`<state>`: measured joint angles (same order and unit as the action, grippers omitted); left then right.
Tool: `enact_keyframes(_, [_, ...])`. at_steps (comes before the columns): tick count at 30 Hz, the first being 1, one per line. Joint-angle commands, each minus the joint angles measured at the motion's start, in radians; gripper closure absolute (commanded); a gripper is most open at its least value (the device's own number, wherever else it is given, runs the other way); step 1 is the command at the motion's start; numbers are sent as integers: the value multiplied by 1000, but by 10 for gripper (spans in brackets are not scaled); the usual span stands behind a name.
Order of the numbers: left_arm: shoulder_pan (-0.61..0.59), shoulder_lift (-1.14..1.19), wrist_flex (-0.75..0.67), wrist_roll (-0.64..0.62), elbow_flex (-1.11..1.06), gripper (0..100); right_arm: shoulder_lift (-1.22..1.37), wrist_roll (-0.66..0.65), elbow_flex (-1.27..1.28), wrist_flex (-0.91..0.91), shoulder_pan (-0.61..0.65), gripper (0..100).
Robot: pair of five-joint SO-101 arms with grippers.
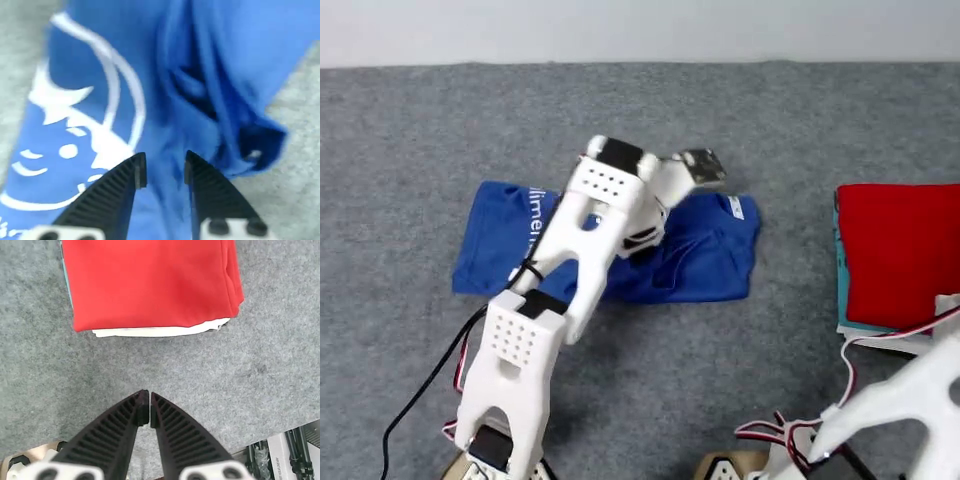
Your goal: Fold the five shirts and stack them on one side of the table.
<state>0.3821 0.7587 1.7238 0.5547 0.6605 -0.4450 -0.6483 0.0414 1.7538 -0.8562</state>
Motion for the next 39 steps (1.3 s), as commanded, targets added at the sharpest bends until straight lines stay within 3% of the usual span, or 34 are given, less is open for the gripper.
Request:
enact_keyframes(1, [11, -71, -20, 6, -22, 873, -33, 9, -6, 36, 13, 987])
enact_keyframes(7, [8, 18, -69, 6, -15, 873, -28, 9, -6, 36, 13, 987])
enact_keyframes(14, [-100, 87, -163, 11, -13, 873, -28, 6, -6, 36, 13, 987])
enact_keyframes(18, [-124, 72, -126, 11, 18, 873, -27, 9, -6, 33, 13, 987])
enact_keyframes(24, [-58, 49, 32, 6, 150, 874, -25, 11, 0, 33, 24, 987])
enact_keyframes(39, [29, 35, 20, 5, 165, 874, -31, 5, 46, 31, 22, 987])
